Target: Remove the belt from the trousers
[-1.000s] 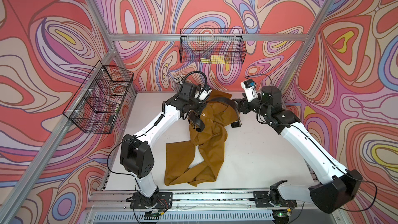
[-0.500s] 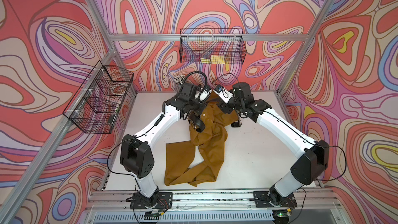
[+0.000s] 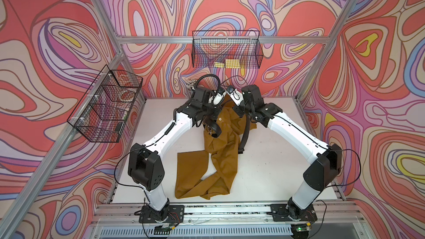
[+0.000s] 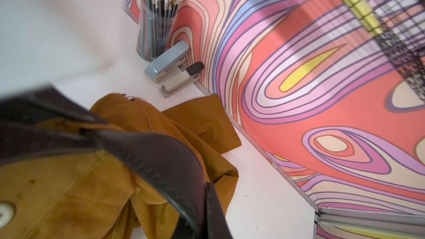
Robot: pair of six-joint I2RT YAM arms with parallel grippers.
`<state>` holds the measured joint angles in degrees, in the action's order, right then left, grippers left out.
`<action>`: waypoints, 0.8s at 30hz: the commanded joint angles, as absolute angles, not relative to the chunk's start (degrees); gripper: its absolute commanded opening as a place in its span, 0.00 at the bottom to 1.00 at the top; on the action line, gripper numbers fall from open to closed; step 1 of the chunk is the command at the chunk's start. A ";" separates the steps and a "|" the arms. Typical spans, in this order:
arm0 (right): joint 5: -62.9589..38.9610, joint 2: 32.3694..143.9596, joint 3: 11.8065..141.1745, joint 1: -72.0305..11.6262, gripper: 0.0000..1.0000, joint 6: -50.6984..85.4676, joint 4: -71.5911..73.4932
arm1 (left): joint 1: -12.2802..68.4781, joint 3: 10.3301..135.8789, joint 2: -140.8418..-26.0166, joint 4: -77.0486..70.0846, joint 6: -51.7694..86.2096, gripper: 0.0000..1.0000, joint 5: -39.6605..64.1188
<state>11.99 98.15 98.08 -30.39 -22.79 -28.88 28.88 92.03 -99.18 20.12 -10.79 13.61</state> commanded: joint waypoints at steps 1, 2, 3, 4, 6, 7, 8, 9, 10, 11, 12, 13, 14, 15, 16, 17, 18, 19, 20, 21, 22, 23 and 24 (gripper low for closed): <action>18.94 90.90 105.56 -19.84 0.00 -9.43 -21.99 | 28.19 90.31 -98.07 24.41 -12.03 0.09 11.34; 17.05 89.62 105.69 -17.07 0.00 -6.75 -22.25 | 27.89 90.29 -98.41 24.60 -11.71 0.11 11.35; 15.82 88.50 105.37 -15.20 0.00 -5.17 -22.06 | 27.46 90.18 -98.67 24.69 -11.35 0.13 11.34; 14.94 87.16 104.97 -13.30 0.00 -3.90 -21.81 | 27.07 90.01 -98.91 24.78 -11.04 0.15 11.38; 14.11 85.12 104.98 -11.18 0.00 -3.32 -21.83 | 25.85 89.48 -99.28 25.11 -10.63 0.19 11.43; 14.62 84.32 105.39 -10.61 0.00 -3.60 -22.08 | 25.25 89.23 -99.47 25.29 -10.38 0.21 11.34; 14.93 83.74 106.17 -9.95 0.00 -3.78 -22.68 | 24.64 88.96 -99.61 25.55 -10.05 0.23 11.25; 14.78 83.46 107.22 -9.34 0.00 -3.63 -23.43 | 23.96 88.69 -99.74 25.68 -10.04 0.25 11.20; 14.48 83.40 108.55 -8.38 0.00 -3.23 -24.40 | 23.28 88.36 -99.84 26.04 -9.97 0.28 11.33; 14.10 83.47 109.87 -7.39 0.00 -2.64 -25.42 | 22.56 88.00 -100.00 26.33 -9.91 0.31 11.49; 13.69 83.55 111.07 -6.66 0.00 -2.28 -26.16 | 22.01 87.83 -100.02 26.72 -9.93 0.33 11.65; 13.54 83.72 112.19 -6.02 0.00 -2.20 -26.74 | 21.27 87.59 -100.10 27.15 -9.90 0.35 11.82; 13.54 83.91 113.11 -5.36 0.00 -2.20 -27.26 | 20.62 87.32 -100.04 27.54 -10.07 0.37 11.81; 13.61 84.02 113.73 -4.90 0.00 -2.04 -27.58 | 20.21 86.95 -99.95 27.65 -10.42 0.39 11.84; 13.47 84.10 114.30 -4.37 0.00 -1.86 -27.85 | 19.74 86.42 -99.80 27.75 -10.77 0.40 11.73; 12.78 84.05 114.53 -3.78 0.00 -1.24 -27.86 | 19.31 86.00 -99.67 27.77 -11.02 0.40 11.73; 11.41 83.94 114.65 -3.52 0.00 -0.74 -27.71 | 18.89 85.74 -99.52 27.90 -11.11 0.41 11.82; 8.82 84.01 114.89 -3.45 0.00 -0.23 -27.68 | 18.66 85.65 -99.34 28.20 -11.31 0.42 12.02; 5.46 84.24 115.20 -3.43 0.00 -0.10 -27.60 | 18.56 85.57 -98.95 28.23 -11.83 0.44 12.44; 1.04 84.76 115.61 -3.43 0.00 0.20 -27.43 | 18.61 85.07 -98.31 27.67 -12.38 0.47 13.45; -3.92 85.37 116.03 -3.47 0.00 0.47 -27.34 | 18.57 84.37 -97.44 26.48 -12.86 0.51 15.52; -8.17 85.95 116.33 -3.45 0.00 0.55 -27.33 | 18.63 83.24 -96.42 24.95 -13.22 0.55 17.61; -12.46 86.73 116.83 -3.53 0.00 1.22 -27.56 | 18.63 81.67 -95.04 21.91 -13.06 0.58 20.29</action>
<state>1.96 85.62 114.41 -3.14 -2.76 -33.04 18.35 84.03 -98.87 25.02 -11.14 14.57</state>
